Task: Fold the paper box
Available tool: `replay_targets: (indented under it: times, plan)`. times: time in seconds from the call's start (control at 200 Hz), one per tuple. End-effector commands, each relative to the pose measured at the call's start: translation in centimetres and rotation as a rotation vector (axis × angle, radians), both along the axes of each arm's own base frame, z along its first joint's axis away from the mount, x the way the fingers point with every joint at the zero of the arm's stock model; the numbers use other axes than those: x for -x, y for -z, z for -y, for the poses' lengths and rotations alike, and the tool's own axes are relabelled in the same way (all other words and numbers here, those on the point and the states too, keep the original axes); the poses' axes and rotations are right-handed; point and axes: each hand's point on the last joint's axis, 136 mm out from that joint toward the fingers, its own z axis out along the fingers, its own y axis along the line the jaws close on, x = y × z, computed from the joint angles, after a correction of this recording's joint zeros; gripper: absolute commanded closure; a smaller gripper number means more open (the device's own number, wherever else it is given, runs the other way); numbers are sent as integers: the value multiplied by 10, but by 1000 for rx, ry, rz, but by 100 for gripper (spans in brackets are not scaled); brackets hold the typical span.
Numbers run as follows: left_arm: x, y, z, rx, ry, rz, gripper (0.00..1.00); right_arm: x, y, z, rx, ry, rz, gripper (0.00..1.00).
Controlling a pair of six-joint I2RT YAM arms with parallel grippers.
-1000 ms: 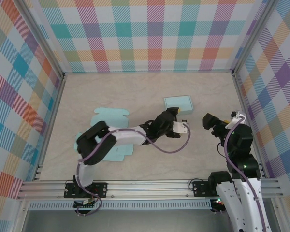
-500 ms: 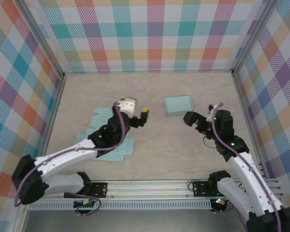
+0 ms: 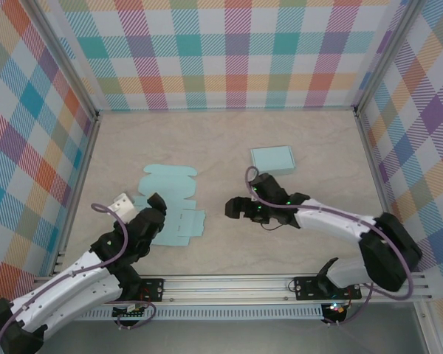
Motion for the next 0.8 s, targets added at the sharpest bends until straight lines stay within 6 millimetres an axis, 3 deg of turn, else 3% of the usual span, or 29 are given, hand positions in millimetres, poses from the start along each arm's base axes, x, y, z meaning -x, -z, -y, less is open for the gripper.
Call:
replay_targets:
  times: [0.0,0.195,0.355,0.535,0.795]
  plan:
    - [10,16,-15,44,-81,-9,0,2,-6,-43,-116,-82,-42,14]
    - [16,33,-18,54,-93,-43,0,8,10,-88,-161,-185,-122,28]
    - [17,45,-15,81,-90,-56,0,4,20,-112,-190,-234,-163,39]
    - [17,61,-11,100,-82,-73,1,-3,32,-129,-207,-249,-196,47]
    - [13,80,-3,49,-25,-103,8,-4,46,-133,-206,-244,-228,51]
